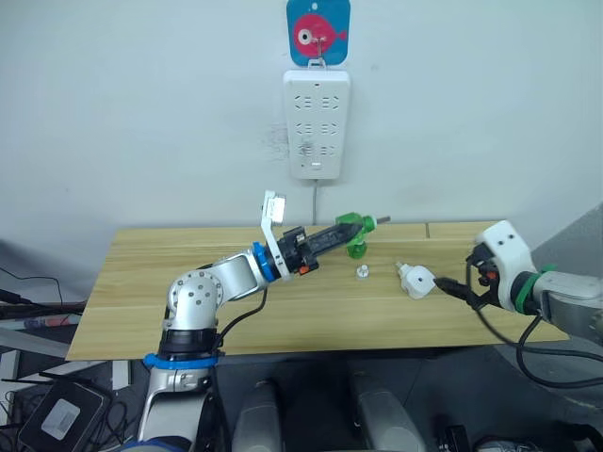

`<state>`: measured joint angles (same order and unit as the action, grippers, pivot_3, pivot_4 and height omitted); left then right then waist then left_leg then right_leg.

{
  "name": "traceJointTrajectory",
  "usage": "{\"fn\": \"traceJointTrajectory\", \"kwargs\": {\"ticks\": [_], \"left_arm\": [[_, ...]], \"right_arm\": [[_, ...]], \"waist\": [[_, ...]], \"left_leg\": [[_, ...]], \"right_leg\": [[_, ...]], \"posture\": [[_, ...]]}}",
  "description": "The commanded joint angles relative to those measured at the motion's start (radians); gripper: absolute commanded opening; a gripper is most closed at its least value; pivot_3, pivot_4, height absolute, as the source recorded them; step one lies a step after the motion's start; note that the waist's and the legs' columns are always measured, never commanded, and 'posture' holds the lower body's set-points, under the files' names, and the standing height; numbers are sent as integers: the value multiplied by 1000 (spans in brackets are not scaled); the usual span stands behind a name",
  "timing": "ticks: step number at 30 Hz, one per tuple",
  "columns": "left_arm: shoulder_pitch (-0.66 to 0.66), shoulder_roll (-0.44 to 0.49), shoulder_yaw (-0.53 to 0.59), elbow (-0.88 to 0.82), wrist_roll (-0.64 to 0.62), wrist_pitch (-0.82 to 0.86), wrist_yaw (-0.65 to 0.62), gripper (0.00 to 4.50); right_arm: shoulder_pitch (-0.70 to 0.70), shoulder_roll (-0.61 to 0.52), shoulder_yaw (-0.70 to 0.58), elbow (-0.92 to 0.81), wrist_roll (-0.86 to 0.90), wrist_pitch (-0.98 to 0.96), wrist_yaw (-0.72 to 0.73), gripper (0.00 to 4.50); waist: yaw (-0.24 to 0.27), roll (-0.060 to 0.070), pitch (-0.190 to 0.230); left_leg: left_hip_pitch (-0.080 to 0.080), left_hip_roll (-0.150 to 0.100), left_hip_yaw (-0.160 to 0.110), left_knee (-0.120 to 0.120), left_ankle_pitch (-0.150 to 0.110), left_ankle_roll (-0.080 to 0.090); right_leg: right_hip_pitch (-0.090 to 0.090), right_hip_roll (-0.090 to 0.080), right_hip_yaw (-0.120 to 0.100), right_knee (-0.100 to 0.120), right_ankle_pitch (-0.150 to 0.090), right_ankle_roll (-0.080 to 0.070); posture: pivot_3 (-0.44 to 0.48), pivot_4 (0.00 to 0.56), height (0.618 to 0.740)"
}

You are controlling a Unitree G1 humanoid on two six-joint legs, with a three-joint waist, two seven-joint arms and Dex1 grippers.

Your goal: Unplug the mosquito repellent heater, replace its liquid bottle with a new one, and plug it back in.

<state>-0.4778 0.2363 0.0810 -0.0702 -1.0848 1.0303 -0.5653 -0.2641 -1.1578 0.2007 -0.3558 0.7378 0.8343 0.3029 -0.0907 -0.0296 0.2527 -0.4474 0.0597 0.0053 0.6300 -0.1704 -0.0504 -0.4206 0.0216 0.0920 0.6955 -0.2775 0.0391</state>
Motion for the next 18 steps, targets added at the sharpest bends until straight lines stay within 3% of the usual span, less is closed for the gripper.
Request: {"fn": "traceJointTrajectory", "kwargs": {"ticks": [1, 7, 18], "left_arm": [[20, 25, -49, -53, 78, -82, -91, 2230], [48, 11, -77, -58, 144, -153, -127, 2230], [112, 30, -70, -119, 177, -190, -146, 2230]], "right_arm": [[-126, 20, 124, 41, -158, 92, 90, 4500], [-346, 176, 224, 264, -233, 283, 225, 4500], [-511, 361, 332, 602, -469, 209, 390, 4500]], "waist": [[0, 0, 0], [4, -1, 1], [10, -1, 1]], "left_leg": [[0, 0, 0, 0, 0, 0], [-1, 0, 0, 0, 0, 0], [-1, 0, 0, 0, 0, 0]], "right_leg": [[0, 0, 0, 0, 0, 0], [0, 0, 0, -1, 0, 0], [0, 0, 0, -2, 0, 0]], "posture": [[-163, 246, 740], [-129, 250, 740], [-43, 252, 740]]}}
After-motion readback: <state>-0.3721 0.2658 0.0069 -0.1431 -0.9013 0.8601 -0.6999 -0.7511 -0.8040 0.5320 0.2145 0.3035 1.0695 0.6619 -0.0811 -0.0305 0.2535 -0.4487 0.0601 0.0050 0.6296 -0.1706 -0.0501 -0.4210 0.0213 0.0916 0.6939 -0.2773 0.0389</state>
